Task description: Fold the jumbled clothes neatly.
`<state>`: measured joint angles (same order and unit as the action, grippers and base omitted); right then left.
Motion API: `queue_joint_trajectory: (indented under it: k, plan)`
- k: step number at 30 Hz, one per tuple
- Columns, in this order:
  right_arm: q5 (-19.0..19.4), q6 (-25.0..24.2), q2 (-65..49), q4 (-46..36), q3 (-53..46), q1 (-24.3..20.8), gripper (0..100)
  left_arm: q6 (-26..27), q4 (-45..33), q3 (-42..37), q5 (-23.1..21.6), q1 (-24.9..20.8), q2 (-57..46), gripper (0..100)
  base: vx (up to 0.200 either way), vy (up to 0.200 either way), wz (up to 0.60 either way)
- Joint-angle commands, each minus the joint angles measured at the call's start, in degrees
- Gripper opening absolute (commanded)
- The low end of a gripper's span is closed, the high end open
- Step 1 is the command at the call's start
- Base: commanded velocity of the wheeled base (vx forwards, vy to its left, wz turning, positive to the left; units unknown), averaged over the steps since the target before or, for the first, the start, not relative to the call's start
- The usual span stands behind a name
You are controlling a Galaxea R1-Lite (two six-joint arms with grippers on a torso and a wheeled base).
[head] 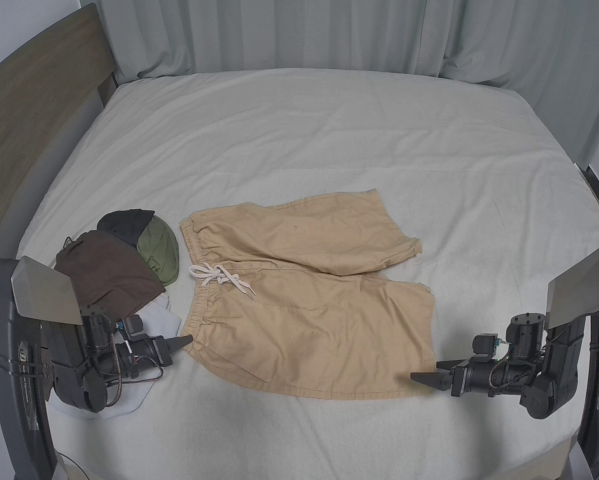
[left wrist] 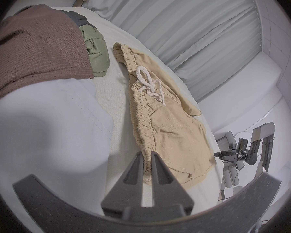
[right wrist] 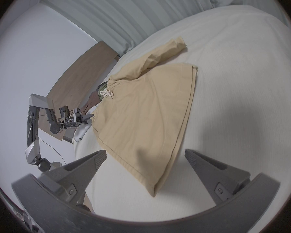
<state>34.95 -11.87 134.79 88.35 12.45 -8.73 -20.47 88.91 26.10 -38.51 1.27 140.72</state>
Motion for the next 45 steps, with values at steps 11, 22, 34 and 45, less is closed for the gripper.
queue_joint_trajectory:
  k: [11, 22, 34, 45]
  plan:
    - [0.03, -0.43, 1.79, -0.02, -0.93, -2.35, 100, -0.01, 0.04, 0.00, -0.07, 0.23, -0.18, 0, 0.000, 0.000, 0.00]
    - [-0.06, -0.26, 3.46, 0.07, -1.11, -2.43, 0, -0.01, 0.04, 0.00, -0.07, 0.31, -0.18, 0, 0.000, 0.000, 0.00]
    - [-0.32, 0.01, 4.52, 0.07, -0.93, -2.08, 0, 0.08, 0.13, -0.88, -0.34, 0.49, -0.53, 0, 0.000, 0.000, 0.00]
    - [0.12, 7.30, -0.06, 0.07, -3.92, -1.12, 0, -0.10, -0.05, -13.53, -7.02, 4.53, -14.51, 0, 0.000, 0.000, 0.00]
